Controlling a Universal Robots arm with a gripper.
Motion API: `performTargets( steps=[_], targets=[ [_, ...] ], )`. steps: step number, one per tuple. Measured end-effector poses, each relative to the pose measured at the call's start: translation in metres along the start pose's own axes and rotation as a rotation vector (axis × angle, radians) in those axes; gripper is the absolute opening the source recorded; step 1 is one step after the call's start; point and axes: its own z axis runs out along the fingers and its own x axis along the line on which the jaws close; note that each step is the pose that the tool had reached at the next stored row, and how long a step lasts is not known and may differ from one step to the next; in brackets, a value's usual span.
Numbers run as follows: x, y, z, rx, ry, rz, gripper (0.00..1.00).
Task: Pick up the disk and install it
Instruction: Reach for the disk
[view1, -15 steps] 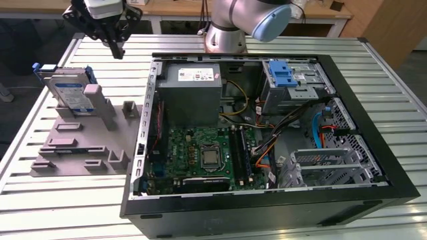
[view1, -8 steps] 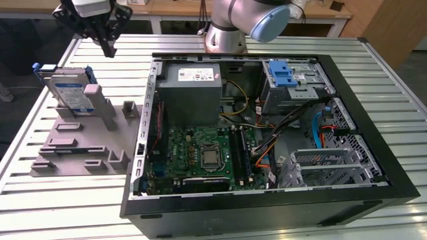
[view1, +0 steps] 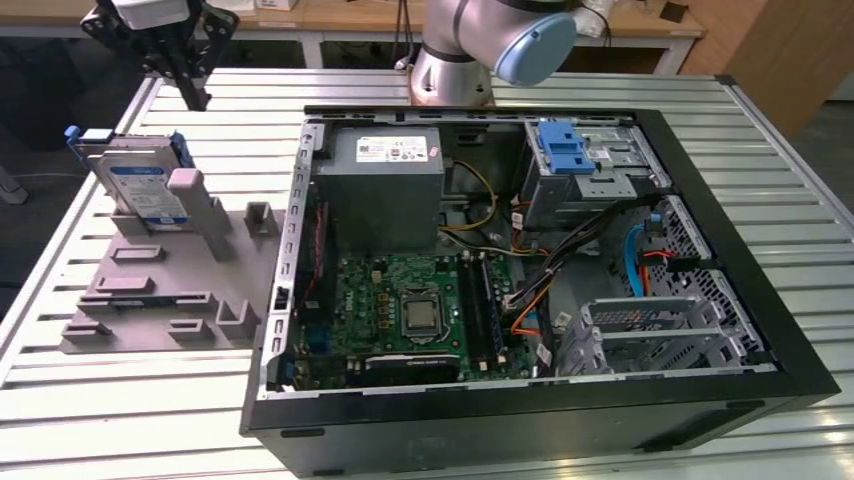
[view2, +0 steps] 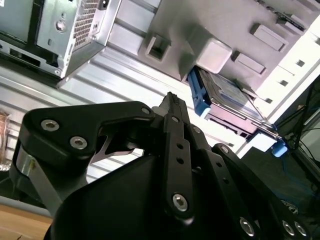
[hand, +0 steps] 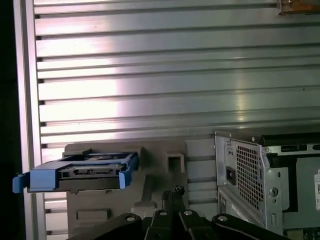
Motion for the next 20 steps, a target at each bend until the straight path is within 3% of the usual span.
performTargets(
  steps=[4, 10, 20],
  targets=[
    [0.0099, 0.0026, 0.0020, 0.0024, 0.0017, 0.000, 0.12],
    [0.0228, 0.0036, 0.0045, 0.0040, 0.0169, 0.000, 0.12],
    [0.0534, 0.0035, 0.0069, 0.0043, 0.0185, 0.000, 0.12]
  ],
)
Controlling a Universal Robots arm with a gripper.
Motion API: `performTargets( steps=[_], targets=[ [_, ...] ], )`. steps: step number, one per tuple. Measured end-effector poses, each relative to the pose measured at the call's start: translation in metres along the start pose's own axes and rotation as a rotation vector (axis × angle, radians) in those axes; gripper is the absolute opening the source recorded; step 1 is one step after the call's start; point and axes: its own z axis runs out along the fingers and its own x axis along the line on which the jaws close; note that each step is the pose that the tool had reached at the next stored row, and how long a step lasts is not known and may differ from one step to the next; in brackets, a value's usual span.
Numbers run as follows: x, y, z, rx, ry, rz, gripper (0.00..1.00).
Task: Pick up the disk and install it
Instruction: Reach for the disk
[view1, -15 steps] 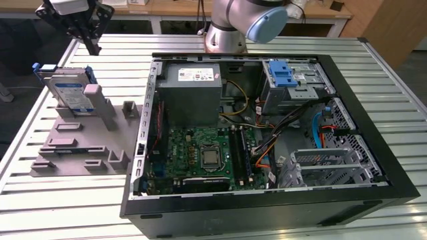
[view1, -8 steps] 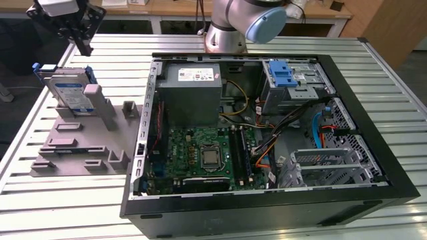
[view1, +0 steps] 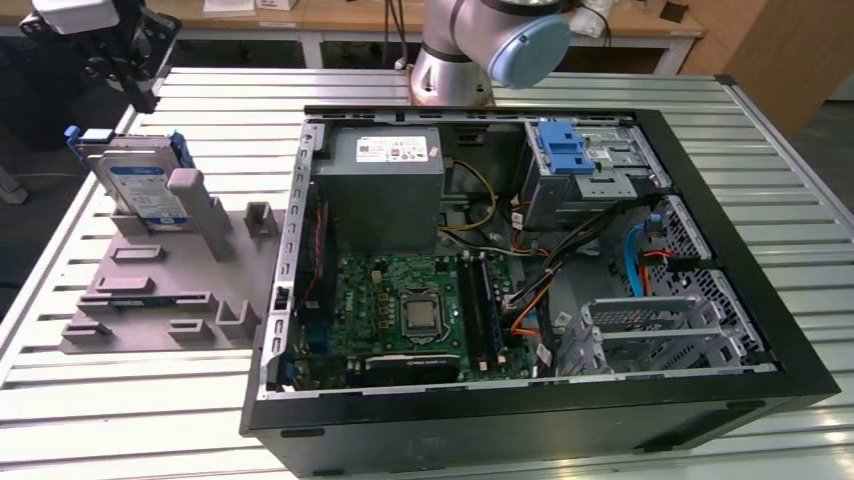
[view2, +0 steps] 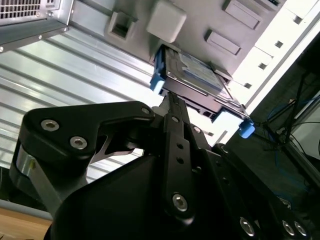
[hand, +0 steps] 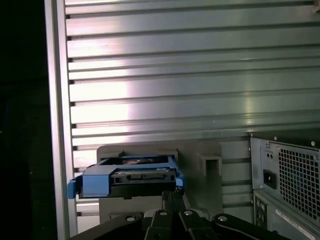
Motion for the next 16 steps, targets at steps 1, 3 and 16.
performTargets(
  steps=[1, 3, 16],
  targets=[
    [0.0041, 0.0001, 0.0003, 0.0000, 0.0000, 0.000, 0.12],
    [0.0119, 0.0002, 0.0009, -0.0001, -0.0001, 0.000, 0.12],
    [0.0520, -0.0016, 0.0041, 0.0000, 0.0000, 0.000, 0.12]
  ],
)
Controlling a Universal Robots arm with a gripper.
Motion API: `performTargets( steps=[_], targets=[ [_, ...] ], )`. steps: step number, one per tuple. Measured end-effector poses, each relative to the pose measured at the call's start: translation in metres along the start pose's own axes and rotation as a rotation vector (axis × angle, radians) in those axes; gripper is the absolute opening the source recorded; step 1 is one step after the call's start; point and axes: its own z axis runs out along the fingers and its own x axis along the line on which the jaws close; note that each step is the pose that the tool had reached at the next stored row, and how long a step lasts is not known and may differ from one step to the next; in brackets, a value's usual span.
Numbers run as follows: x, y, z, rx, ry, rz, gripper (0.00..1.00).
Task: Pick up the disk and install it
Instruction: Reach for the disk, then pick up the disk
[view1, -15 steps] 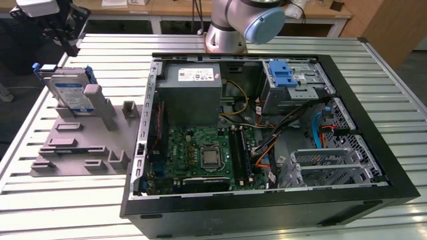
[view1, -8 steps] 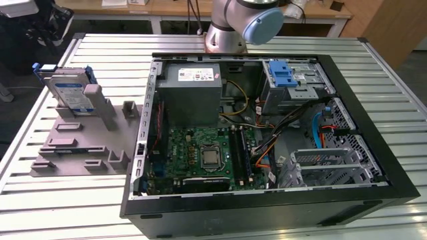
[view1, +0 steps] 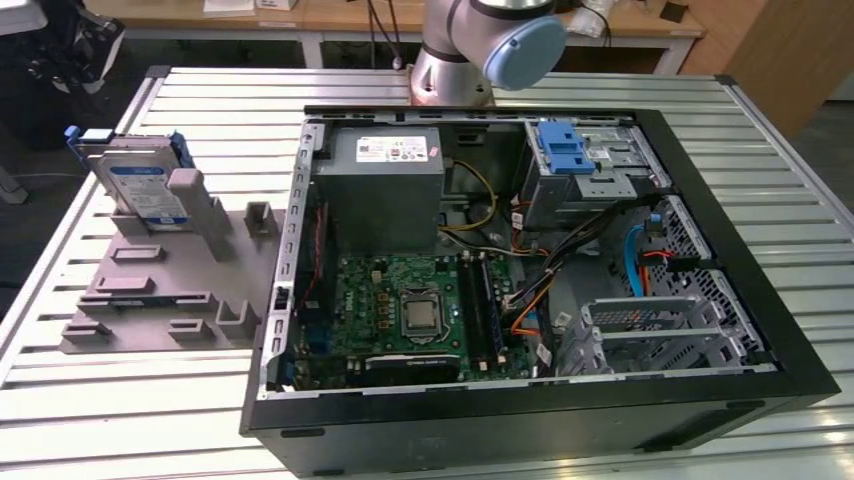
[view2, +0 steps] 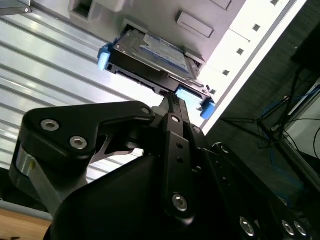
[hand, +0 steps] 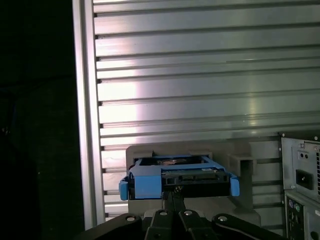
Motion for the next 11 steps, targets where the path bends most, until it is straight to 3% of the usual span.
performTargets(
  steps=[5, 11],
  targets=[
    [0.0077, -0.0006, 0.0007, 0.0000, 0.0000, 0.000, 0.12],
    [0.0085, -0.0007, 0.0007, 0.0000, -0.0001, 0.000, 0.12]
  ],
)
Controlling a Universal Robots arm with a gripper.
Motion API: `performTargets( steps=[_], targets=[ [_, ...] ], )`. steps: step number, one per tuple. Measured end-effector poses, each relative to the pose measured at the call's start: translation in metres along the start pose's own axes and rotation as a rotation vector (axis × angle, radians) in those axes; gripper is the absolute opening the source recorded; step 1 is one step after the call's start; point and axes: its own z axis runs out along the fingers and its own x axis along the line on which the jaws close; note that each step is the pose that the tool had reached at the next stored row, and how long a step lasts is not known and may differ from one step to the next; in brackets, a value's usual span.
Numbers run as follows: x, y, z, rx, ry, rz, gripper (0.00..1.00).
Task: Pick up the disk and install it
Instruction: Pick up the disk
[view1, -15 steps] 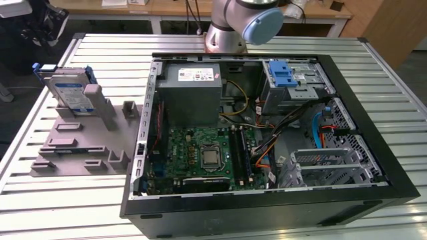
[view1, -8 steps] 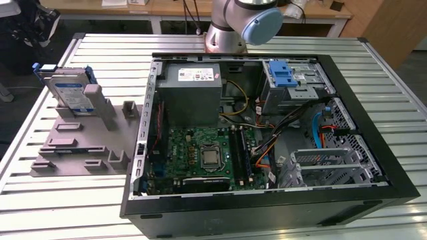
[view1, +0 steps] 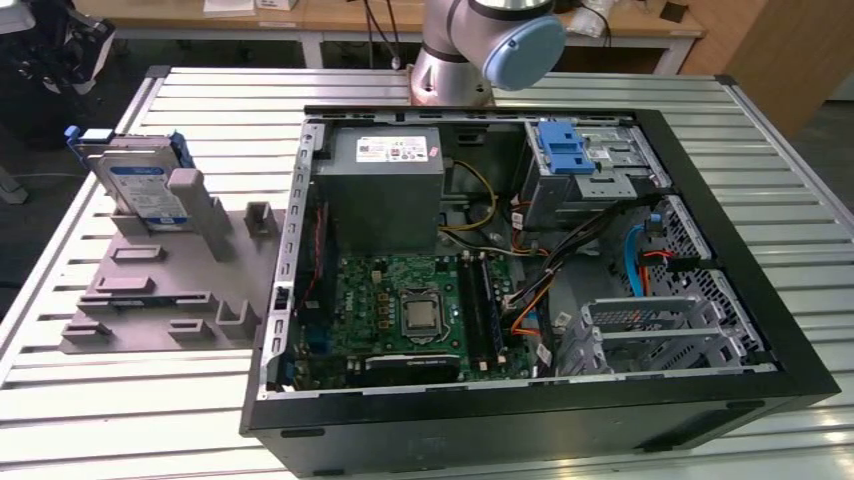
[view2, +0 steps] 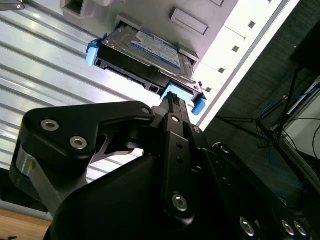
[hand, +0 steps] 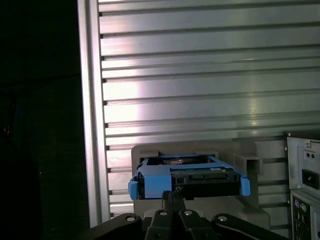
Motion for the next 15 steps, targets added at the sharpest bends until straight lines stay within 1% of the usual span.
performTargets(
  steps=[9, 15],
  targets=[
    [0.0001, 0.0000, 0.0000, 0.0000, 0.0000, -0.001, 0.12],
    [0.0001, 0.0000, 0.0000, 0.0000, 0.0003, -0.021, 0.12]
  ],
)
